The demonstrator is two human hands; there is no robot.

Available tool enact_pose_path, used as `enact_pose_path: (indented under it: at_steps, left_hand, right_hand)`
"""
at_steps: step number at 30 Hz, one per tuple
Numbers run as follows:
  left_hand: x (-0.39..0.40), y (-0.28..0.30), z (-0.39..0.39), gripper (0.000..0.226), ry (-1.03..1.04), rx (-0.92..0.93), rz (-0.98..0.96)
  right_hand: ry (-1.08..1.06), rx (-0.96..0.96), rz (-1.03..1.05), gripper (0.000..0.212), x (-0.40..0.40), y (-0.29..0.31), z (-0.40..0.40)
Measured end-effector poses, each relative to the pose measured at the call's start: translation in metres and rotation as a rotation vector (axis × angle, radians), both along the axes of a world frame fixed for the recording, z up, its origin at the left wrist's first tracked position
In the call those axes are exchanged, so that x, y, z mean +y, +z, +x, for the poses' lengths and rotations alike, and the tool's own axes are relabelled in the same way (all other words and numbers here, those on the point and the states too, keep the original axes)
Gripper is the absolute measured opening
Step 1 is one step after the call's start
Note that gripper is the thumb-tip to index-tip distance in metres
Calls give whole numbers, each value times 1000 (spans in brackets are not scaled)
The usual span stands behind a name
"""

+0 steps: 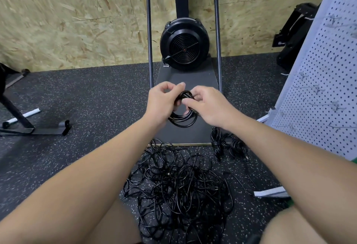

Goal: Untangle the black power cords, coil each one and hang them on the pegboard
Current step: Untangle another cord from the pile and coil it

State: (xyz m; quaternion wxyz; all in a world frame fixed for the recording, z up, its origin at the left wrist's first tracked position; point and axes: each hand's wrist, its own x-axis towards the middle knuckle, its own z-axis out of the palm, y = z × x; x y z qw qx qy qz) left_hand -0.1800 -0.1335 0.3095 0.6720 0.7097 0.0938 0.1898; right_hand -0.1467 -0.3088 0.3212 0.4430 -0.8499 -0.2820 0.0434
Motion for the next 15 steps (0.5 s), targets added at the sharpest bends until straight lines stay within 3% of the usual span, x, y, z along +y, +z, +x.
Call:
enact_pose_path:
  at_steps: [3,6,9,10,15]
  left_hand:
    - [-15,-1,7,41,-92,1,15]
    - [-33,-7,14,35,-252,13,77]
    - [-44,-19,28,14,-401,61,194]
    - [-47,-26,35,20,-438,90,235]
    - [-70,-73,68,27,-582,205,347]
  right_hand:
    - [-26,0,-14,22,-22,4,8]
    - [-12,108,16,18,-54,3,22]
    - [-38,240,84,13,-83,-3,35]
    - [-59,263,83,11,-91,-6,40]
    - [-100,292,-123,10,-125,-32,62]
